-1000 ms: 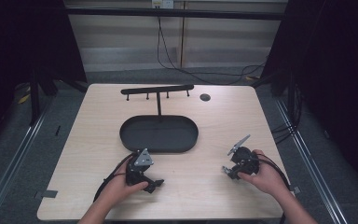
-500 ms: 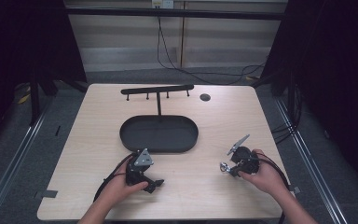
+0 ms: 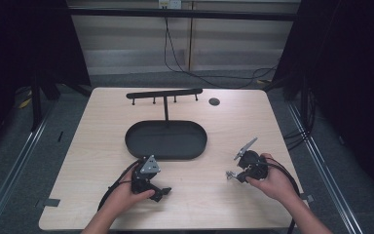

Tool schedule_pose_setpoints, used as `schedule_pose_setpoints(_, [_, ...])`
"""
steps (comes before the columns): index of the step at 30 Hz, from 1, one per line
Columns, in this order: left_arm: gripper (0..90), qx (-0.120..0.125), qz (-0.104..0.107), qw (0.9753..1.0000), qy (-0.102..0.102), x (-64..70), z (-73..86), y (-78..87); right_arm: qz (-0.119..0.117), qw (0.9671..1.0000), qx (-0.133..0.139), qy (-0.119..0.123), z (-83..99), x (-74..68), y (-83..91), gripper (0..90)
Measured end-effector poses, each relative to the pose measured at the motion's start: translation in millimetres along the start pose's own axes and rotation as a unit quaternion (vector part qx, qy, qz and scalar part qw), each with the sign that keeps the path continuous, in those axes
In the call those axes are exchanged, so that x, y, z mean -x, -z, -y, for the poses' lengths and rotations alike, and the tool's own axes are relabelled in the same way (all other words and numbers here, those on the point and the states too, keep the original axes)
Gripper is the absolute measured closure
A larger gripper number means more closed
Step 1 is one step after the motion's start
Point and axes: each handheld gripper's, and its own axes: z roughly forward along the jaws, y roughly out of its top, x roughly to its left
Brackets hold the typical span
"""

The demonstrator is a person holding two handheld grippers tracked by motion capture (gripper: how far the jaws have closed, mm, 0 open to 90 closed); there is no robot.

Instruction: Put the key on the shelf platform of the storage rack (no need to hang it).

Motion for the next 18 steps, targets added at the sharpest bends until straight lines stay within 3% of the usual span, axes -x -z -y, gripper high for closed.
schedule_pose_setpoints(18, [2.3, 0.000, 0.000, 1.0000, 0.000, 0.0, 0.0, 0.0, -0.003, 1.0000, 0.004, 0.000, 4.4, 1.5, -8.3, 85.9])
